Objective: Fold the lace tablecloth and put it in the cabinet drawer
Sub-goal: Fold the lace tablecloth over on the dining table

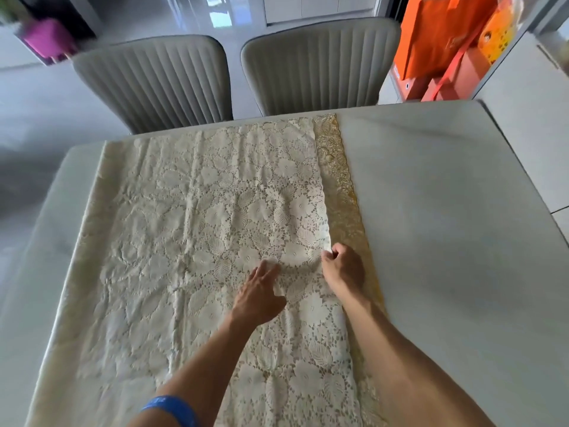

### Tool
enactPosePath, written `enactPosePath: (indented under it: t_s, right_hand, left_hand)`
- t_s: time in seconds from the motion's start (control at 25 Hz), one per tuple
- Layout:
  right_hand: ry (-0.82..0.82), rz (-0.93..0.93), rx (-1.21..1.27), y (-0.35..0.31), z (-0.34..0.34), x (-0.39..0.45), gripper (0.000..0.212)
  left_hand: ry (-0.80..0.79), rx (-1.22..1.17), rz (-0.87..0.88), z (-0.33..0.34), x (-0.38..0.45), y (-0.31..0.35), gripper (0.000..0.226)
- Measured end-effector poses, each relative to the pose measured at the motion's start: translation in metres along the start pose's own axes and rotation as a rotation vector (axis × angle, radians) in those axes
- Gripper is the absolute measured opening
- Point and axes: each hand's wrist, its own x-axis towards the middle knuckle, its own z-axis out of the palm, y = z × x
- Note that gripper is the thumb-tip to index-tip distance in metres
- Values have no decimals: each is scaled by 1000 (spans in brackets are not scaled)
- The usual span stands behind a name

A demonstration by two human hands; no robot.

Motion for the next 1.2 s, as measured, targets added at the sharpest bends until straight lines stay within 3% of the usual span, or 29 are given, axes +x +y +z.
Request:
enactPosePath:
  t_s: [0.12,0.2,0.4,0.52,0.6,0.68,0.8,0.92,1.04,1.2]
  right_hand:
    - [122,1,28,4,-15,5,34]
    - [162,33,27,13,-27,13,26]
    - [110,123,-26,48,-45,28,22]
    - [107,51,-46,52,-48,24,14]
    - [154,30,-82,60,-48,6,31]
    - [136,132,-60,80,-49,-26,46]
    - [54,222,-102,113,-45,-77,39]
    - [57,178,-226,114,-45,-97,34]
    - [59,51,-327,96,-37,-117,49]
    - [-19,-49,-272,49,-10,-173,58]
  left_hand:
    - [-1,134,13,2,1,6,74]
    - [-31,236,23,10,1,10,81]
    - [-56,238,45,35,8,17,84]
    - [-67,232,28,43,7,13,88]
    - [-67,240,10,46,3,11,90]
    - [-66,238,-25,49,-7,14,89]
    - [-130,204,-58,55,-29,15,88]
    - [-168,209,-15,54,-47,13,82]
    - [-182,198,-50,38,-73,7,77]
    - [-143,223,-65,-2,-119,-44,74]
